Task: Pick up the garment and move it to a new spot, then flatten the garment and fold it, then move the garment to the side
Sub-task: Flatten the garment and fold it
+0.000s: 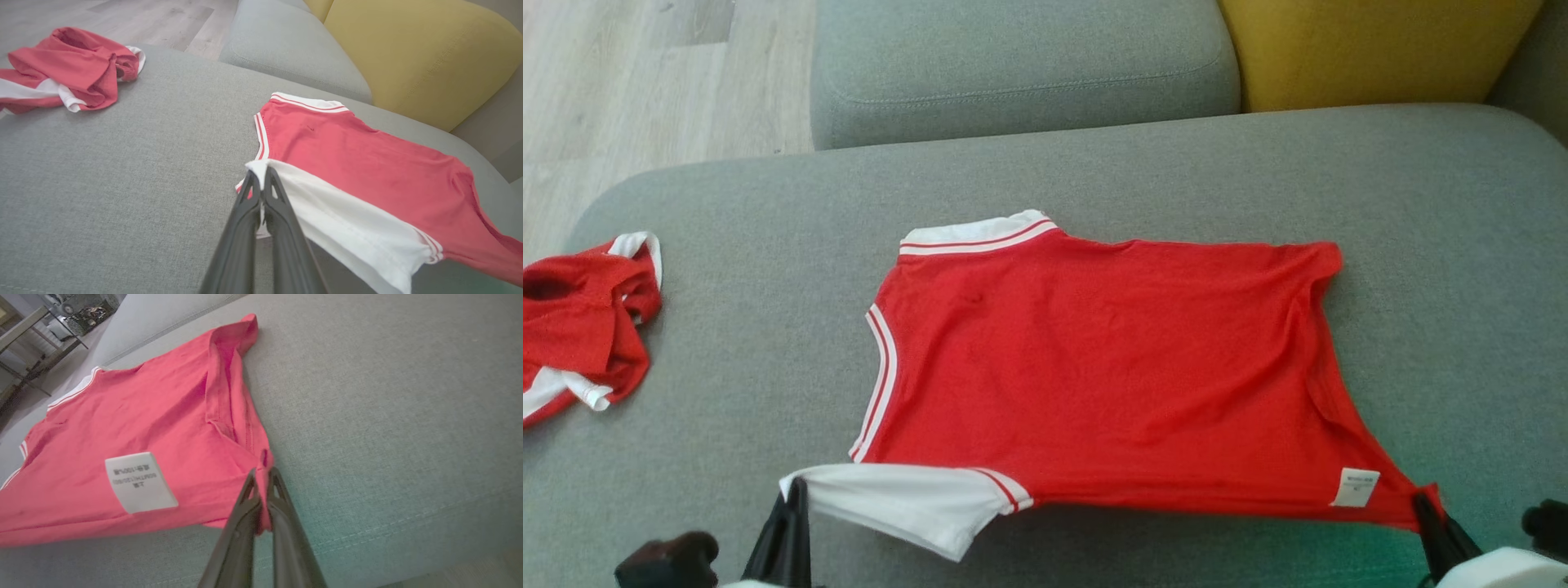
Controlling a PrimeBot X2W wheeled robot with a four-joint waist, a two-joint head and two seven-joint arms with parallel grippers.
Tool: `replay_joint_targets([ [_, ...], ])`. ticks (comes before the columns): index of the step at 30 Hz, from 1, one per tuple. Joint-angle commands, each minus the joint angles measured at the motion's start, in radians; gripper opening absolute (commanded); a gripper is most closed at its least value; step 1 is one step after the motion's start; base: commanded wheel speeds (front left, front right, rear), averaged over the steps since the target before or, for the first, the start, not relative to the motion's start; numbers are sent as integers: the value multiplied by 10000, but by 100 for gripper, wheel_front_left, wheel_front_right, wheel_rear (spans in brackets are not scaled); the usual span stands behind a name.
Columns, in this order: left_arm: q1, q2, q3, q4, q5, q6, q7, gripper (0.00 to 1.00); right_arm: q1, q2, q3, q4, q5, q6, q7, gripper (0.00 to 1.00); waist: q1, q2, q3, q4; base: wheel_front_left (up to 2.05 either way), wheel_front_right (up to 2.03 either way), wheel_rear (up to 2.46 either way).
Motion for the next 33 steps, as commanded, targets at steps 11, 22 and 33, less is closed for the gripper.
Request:
replay_joint_targets([
  [11,-2853,261,388,1400,-821,-743,581,0,-2436,-104,438,807,-598,-9,1266,0,1,-1,701,-238,0,0,0],
  [22,-5248,119,555,3939,-1802,-1334,765,0,-5079,-609,1219,3146,-456,-9,348,0,1,-1,1616,-258,0,0,0],
  [33,-5466,128,54,4936,-1117,-1624,-541,100,-5444,-1482,2933,3145,85,-9,-2698,100,1,-1,1729,-198,0,0,0],
])
